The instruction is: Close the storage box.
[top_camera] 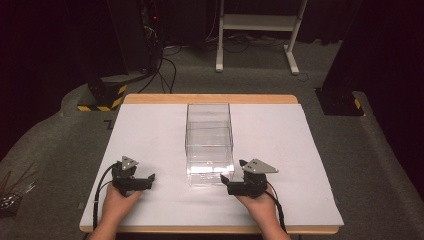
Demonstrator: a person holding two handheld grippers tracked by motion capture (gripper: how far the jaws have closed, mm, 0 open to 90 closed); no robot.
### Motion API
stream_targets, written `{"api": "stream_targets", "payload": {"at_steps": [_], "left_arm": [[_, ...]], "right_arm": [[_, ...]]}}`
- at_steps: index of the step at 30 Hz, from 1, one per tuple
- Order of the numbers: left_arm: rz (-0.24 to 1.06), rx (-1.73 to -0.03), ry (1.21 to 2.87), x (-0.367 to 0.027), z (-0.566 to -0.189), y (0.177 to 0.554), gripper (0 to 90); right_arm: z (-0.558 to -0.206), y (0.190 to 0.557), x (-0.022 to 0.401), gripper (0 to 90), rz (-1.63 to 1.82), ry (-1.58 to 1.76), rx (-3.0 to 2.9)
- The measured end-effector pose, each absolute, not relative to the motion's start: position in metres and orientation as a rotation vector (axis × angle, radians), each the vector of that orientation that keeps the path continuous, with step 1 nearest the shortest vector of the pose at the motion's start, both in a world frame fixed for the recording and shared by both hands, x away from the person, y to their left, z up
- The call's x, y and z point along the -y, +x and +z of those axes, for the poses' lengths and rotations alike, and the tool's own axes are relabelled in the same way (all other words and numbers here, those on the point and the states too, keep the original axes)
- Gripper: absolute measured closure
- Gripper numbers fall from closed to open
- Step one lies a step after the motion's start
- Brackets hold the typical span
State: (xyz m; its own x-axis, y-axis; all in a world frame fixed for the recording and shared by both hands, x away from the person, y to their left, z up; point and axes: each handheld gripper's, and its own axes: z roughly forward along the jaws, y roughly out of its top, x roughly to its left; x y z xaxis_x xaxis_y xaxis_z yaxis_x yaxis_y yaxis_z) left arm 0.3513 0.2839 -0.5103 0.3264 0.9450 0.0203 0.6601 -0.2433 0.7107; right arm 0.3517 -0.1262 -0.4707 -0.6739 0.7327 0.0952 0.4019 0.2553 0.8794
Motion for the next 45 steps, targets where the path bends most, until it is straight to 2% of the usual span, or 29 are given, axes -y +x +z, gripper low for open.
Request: {"api": "stream_targets", "payload": {"at_steps": [45], "left_arm": [[0.611,-1.406,1.993,-0.284,-0.51,0.351,1.4]], "right_arm": [[-0.475,0.391,0.115,10.1,1.386,1.093,-2.115]]}}
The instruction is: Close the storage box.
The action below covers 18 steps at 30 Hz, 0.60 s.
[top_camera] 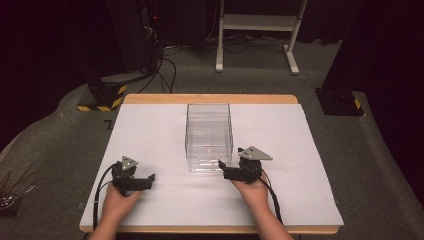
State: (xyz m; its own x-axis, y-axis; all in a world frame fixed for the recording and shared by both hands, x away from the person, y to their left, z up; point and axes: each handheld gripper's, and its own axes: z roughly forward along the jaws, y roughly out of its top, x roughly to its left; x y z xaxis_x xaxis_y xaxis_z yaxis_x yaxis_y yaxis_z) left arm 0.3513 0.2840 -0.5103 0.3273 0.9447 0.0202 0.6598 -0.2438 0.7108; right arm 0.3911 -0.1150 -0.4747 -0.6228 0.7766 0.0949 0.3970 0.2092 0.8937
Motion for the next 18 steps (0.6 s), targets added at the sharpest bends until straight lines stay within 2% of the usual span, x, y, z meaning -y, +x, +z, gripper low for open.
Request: {"api": "stream_targets", "payload": {"at_steps": [18], "left_arm": [[0.611,-1.407,1.993,-0.284,-0.51,0.351,1.4]], "right_arm": [[-0.476,0.409,0.112,10.3,1.375,1.132,-2.086]]}}
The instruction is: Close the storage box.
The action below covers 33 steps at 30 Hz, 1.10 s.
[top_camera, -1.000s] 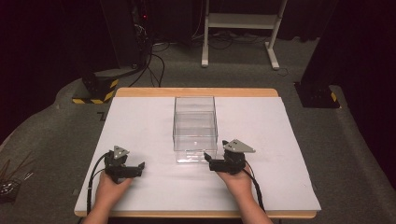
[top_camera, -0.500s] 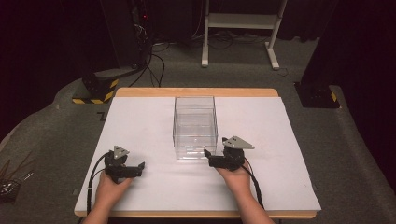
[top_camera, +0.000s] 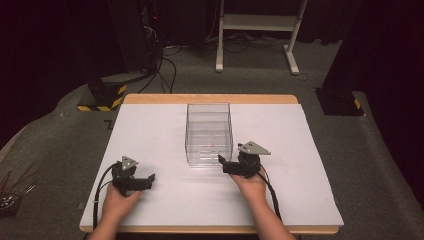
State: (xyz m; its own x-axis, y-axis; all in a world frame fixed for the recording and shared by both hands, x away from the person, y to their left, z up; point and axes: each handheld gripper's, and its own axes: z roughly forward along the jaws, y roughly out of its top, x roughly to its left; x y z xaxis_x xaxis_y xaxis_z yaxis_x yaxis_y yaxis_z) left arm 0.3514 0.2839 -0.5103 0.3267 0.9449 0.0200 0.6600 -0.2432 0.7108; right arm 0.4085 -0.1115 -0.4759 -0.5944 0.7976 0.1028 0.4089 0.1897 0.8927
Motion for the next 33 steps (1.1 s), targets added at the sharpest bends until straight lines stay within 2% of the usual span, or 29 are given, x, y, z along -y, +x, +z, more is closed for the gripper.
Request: {"api": "stream_targets", "payload": {"at_steps": [33], "left_arm": [[0.607,-1.409,1.99,-0.284,-0.51,0.351,1.4]], "right_arm": [[-0.48,0.435,0.105,11.2,1.353,1.196,-2.046]]}}
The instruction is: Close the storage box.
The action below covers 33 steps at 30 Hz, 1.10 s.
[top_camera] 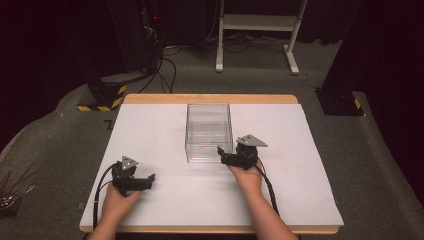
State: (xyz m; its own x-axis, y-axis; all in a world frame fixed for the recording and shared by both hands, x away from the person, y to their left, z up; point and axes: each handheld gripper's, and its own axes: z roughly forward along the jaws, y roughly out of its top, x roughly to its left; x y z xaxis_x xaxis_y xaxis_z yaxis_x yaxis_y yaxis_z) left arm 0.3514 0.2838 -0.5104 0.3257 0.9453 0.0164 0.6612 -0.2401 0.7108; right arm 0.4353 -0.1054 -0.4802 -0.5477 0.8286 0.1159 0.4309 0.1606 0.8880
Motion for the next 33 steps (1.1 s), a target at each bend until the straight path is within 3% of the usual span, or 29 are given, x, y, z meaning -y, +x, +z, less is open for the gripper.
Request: {"api": "stream_targets", "payload": {"at_steps": [33], "left_arm": [[0.609,-1.411,1.985,-0.283,-0.511,0.351,1.3]], "right_arm": [[-0.478,0.423,0.112,13.8,1.353,1.173,-2.086]]}}
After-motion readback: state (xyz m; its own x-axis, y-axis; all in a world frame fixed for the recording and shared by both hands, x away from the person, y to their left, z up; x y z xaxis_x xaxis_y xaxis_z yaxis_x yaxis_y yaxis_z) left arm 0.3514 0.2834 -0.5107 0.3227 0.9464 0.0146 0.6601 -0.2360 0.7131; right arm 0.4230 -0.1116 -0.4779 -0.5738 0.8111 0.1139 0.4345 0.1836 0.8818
